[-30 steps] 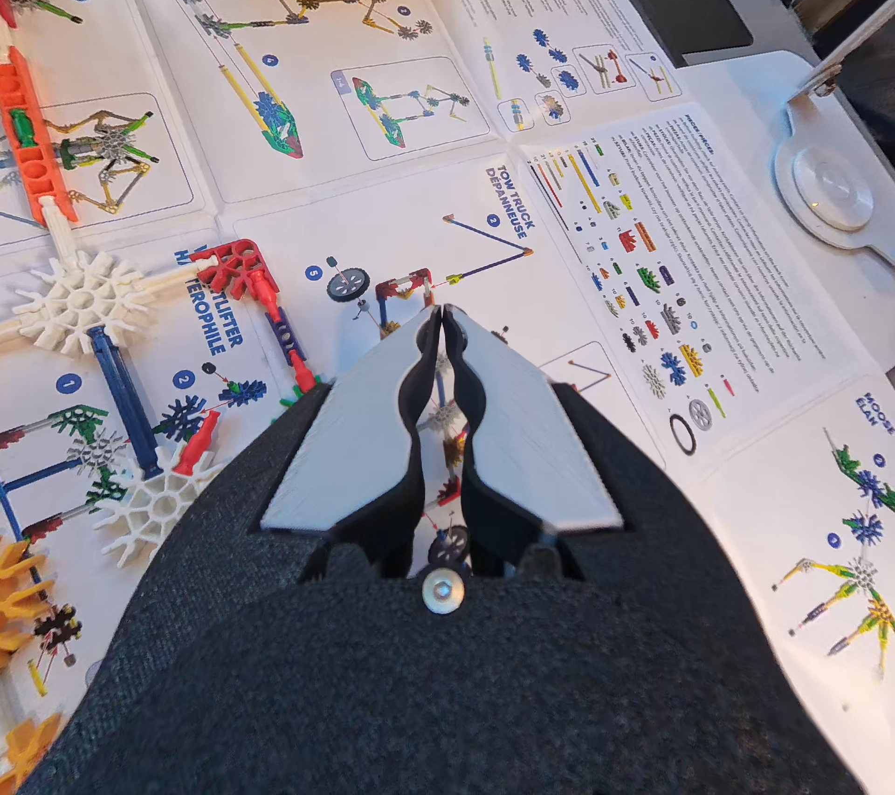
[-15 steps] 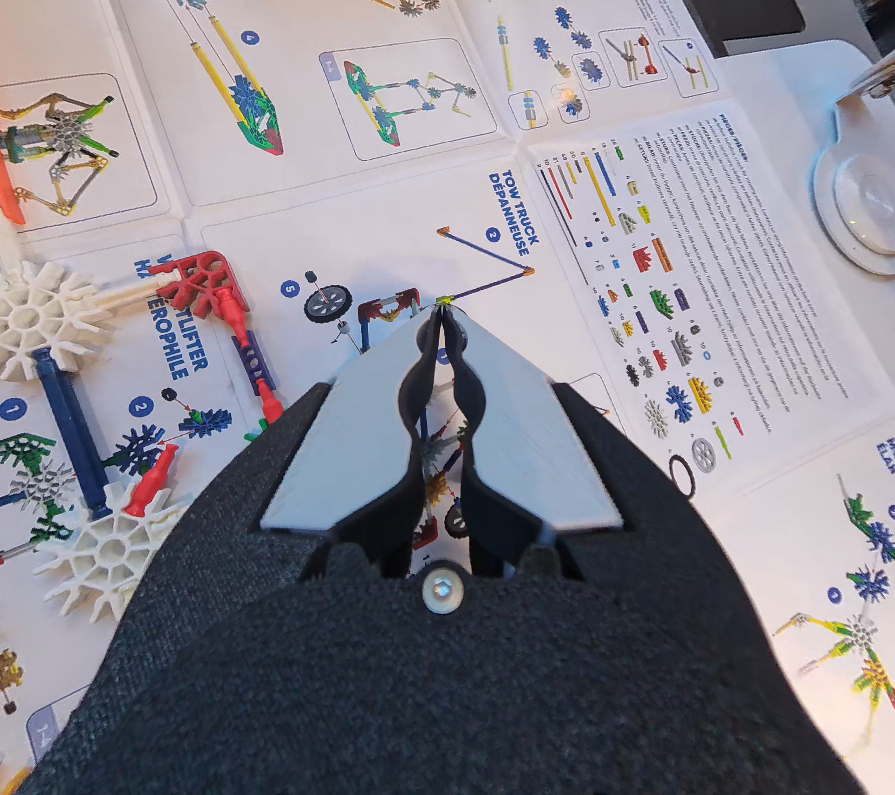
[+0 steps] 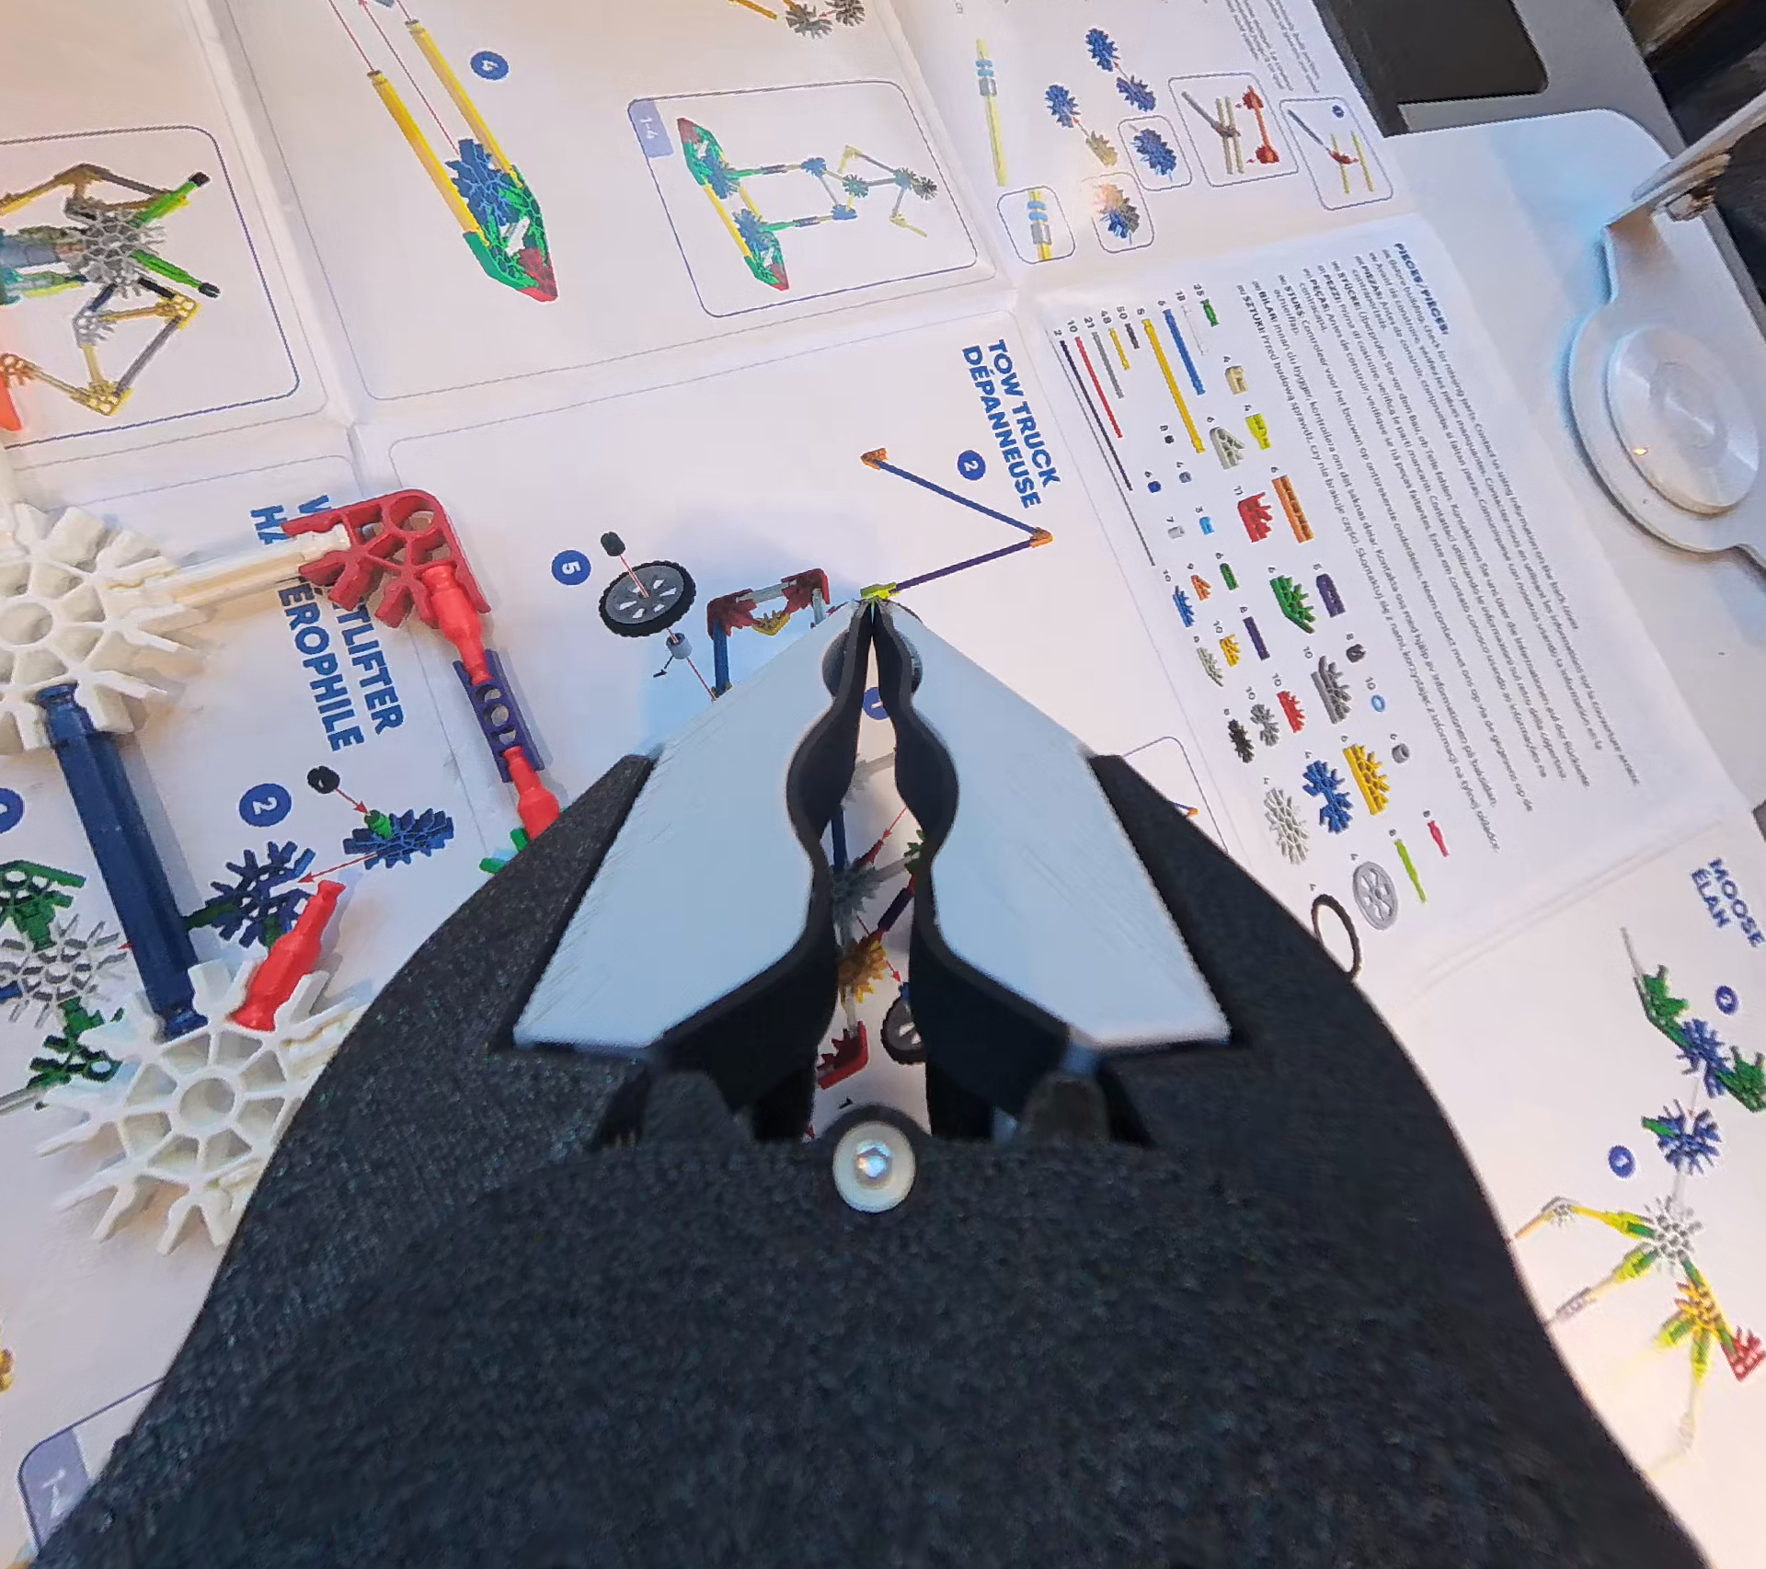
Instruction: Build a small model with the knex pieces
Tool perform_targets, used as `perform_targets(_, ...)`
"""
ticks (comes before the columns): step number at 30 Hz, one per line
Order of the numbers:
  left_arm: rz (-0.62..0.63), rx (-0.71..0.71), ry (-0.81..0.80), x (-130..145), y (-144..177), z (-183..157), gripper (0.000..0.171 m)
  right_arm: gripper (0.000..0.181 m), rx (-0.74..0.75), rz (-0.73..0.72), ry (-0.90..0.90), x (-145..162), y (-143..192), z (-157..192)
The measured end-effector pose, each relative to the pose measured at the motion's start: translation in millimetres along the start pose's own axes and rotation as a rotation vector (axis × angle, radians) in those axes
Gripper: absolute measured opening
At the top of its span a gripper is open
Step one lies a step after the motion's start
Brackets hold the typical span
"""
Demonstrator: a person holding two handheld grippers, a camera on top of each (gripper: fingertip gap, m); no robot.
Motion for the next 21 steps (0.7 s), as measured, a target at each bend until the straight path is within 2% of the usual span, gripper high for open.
perform_targets(5, 0.016, -0.010, 0.018, 1.1, -1.6, 1.5, 0.044, 0.000, 0.015, -0.007, 0.011, 0.6, -0.1, 1.2)
perform_targets(21, -0.002, -0.024, 0.021, -2.9, 2.6, 3.1, 0.045, 0.000, 0.048, -0.013, 0.032, 1.3, -0.1, 3.5)
Point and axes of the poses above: each gripper's, where its closed fingertips meet, y back along the fingers, x out of its underside, z = x × y across the jaws, the point moved 8 cm from there along y, back along the fingers, and after that the axes turned 6 degrees about -x, right-handed, at the moved point
